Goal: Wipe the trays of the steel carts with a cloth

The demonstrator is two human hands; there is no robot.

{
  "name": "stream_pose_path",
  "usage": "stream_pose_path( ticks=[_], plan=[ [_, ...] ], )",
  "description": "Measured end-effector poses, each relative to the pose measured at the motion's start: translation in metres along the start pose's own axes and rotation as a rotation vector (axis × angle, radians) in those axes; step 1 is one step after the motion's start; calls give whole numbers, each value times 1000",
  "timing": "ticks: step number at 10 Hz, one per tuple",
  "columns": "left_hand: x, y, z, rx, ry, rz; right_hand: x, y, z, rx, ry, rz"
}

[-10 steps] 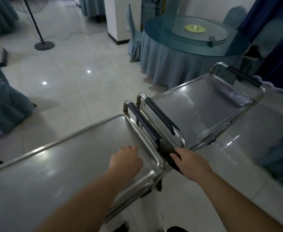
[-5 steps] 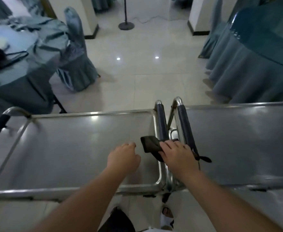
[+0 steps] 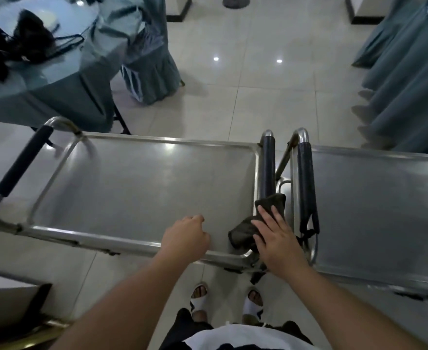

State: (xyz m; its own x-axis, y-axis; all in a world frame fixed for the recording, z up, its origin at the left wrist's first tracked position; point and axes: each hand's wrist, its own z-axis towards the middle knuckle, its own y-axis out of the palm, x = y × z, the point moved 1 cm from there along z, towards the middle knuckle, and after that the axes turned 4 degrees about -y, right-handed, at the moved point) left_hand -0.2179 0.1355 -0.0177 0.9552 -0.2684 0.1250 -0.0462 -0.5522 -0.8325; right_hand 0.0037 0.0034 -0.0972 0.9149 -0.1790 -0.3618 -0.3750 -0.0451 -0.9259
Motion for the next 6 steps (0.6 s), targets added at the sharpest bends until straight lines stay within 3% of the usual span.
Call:
stream_pose_path(
  ticks=[3,5,6],
  plan=[
    [13,-19,0,35,136,34,-23,-6,-4,-131,168,-126],
    [15,-30,5,50,209,68,-39,-19,-9,-120,194,-153],
    [19,-41,9,85,243,77,-52,-40,0,-4,164,-123]
  ],
)
